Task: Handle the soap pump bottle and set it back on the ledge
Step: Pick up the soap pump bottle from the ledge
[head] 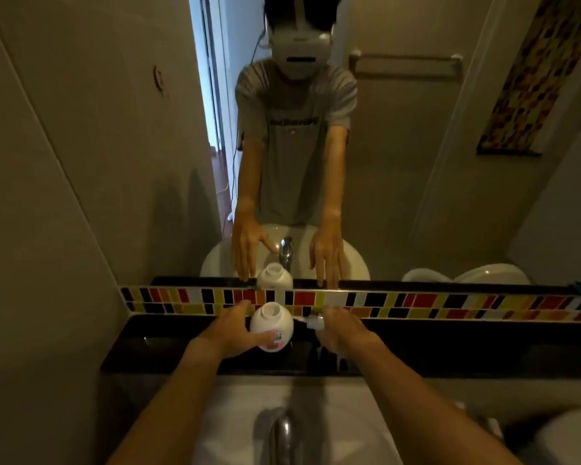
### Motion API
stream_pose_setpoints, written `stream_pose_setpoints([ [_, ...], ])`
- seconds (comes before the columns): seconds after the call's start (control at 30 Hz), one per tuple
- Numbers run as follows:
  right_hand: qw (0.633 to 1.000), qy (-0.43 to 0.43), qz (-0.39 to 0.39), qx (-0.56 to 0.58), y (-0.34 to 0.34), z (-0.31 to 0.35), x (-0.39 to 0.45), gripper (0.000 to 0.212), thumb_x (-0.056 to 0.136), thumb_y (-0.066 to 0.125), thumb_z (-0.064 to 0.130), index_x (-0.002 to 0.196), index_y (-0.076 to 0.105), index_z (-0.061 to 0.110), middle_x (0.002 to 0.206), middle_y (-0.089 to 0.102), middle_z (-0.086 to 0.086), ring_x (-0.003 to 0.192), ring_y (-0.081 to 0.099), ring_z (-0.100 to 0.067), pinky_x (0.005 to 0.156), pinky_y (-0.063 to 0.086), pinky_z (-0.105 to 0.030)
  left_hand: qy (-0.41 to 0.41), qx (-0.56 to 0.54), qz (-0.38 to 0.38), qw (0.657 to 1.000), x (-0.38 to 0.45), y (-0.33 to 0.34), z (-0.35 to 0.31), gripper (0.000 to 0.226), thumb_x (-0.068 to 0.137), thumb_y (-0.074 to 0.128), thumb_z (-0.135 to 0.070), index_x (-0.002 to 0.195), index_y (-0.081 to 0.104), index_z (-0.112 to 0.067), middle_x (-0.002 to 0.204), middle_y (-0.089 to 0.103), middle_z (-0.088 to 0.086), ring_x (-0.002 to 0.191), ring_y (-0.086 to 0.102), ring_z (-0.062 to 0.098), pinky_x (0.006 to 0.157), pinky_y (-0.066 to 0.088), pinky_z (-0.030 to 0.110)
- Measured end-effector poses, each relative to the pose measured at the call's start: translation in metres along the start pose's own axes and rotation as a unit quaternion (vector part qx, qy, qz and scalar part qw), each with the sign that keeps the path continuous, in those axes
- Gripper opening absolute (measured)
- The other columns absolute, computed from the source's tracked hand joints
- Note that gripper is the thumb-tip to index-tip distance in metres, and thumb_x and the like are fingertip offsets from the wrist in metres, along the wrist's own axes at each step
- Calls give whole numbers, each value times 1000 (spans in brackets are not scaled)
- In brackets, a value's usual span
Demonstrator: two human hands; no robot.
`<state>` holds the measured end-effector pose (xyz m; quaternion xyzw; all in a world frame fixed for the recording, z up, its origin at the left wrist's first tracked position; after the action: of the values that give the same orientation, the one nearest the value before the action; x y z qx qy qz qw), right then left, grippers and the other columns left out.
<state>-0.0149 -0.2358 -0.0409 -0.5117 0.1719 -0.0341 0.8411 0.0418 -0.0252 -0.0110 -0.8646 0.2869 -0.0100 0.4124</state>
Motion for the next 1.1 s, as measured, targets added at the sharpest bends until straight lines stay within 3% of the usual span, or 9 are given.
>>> stream_pose_setpoints([
  [0.1,999,-11,-13,-44,12,-3,8,44,89,63,19,133,54,20,133,58,-10,123,56,-32,105,47,-48,23,-24,-27,999,13,16,15,83,66,85,-39,136,44,-20,134,57,4,121,56,22,100,51,37],
  [0.2,998,-9,-50,-46,22,-8,15,58,92,63,21,146,40,20,147,48,-11,139,42,-34,118,30,-55,33,-56,-66,996,20,32,23,83,66,87,-32,135,42,-19,133,57,2,123,56,20,99,51,34],
  [0.3,994,-4,-74,-75,31,-9,21,65,93,64,20,150,34,21,156,40,-9,149,29,-34,120,19,-62,55,-79,-99,990,29,41,19,84,67,88,-24,136,40,-18,135,55,3,124,53,18,102,50,37],
  [0.43,996,9,-81,-27,38,-11,20,62,90,69,23,144,39,22,148,48,-9,140,42,-32,116,30,-57,51,-55,-119,990,38,44,18,75,61,90,-31,124,51,-19,123,62,0,109,57,10,92,52,28],
  [0.57,997,-4,-80,15,31,-14,6,49,89,69,20,133,47,22,138,55,-8,132,50,-30,113,37,-56,33,2,-128,991,29,29,22,79,52,87,-47,118,54,-20,112,60,0,102,58,18,85,58,38],
  [0.73,987,-63,-139,46,-7,-8,-26,44,89,69,18,129,50,23,128,60,-7,118,57,-23,101,50,-45,23,55,-156,986,1,0,20,76,56,91,-32,121,52,-21,118,45,7,105,53,25,87,54,39],
  [0.93,978,-132,-159,6,-37,21,-68,53,87,70,20,136,49,22,138,55,-5,130,50,-23,110,40,-38,79,105,-126,983,-33,-11,-12,74,58,88,-31,122,52,-25,108,38,-4,111,44,20,94,51,41],
  [1.1,963,-195,-169,-71,-46,52,-95,51,85,73,19,132,54,21,134,60,-6,126,54,-23,109,43,-41,135,121,-127,975,-56,-10,-49,72,61,85,-34,124,51,-29,123,45,0,116,44,20,99,48,40],
])
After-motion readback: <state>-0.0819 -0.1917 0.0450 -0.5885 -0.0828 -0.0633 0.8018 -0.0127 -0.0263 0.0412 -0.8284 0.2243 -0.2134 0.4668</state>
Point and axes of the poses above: each hand's wrist, its own x-axis towards the middle knuckle, its own y-axis out of the palm, z = x × y, the point moved 5 cm from there along x, towards the middle knuckle
